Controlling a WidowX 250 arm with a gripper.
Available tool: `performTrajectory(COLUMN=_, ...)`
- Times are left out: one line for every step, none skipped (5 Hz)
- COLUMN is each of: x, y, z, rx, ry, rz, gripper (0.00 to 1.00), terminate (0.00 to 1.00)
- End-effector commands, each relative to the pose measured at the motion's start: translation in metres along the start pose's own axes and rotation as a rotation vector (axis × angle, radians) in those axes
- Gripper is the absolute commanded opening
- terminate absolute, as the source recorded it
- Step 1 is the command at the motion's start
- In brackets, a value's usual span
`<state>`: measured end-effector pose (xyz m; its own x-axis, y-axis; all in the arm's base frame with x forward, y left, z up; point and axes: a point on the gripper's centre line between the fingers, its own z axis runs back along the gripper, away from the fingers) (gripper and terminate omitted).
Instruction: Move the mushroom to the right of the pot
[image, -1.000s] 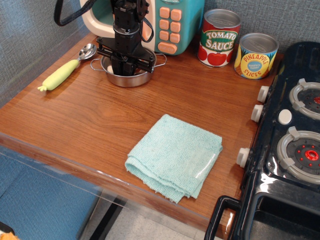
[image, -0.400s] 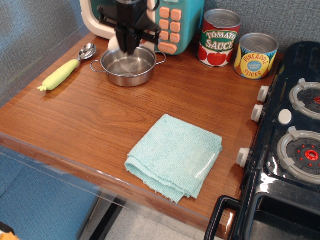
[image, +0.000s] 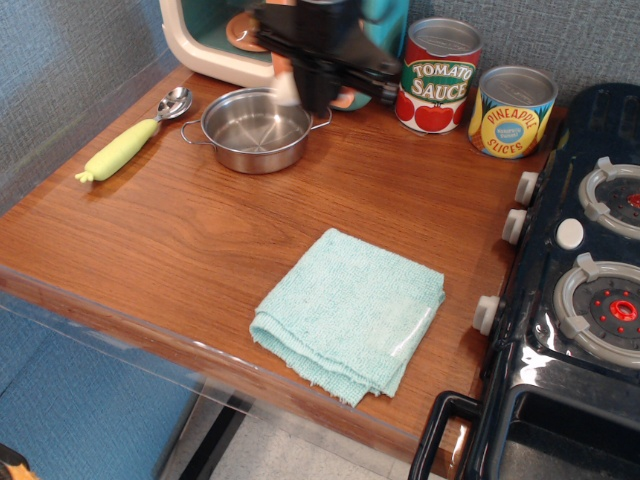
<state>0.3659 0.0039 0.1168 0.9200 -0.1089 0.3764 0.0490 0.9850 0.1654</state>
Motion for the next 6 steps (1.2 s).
performTrajectory(x=-0.027, y=-0.085, z=0.029, rx=-0.139, ry=0.017, rz=-0.075, gripper=0.00, terminate=0.00)
performTrajectory(x=-0.015, y=-0.087, z=0.015, rx=-0.129, ry=0.023, rz=-0.041, gripper=0.00, terminate=0.00)
performTrajectory(x=-0.003, y=-0.084, z=-0.005, rx=-0.135, ry=0.041, rz=-0.017, gripper=0.00, terminate=0.00)
performTrajectory(x=-0.001, y=-0.090, z=-0.017, rx=-0.137, ry=0.066, rz=-0.024, gripper=0.00, terminate=0.00)
performTrajectory(x=0.003, y=-0.086, z=-0.016, rx=-0.112, ry=0.059, rz=-0.022, gripper=0.00, terminate=0.00)
performTrajectory(x=0.004, y=-0.076, z=-0.010, rx=-0.094, ry=0.034, rz=0.004, gripper=1.00, terminate=0.00)
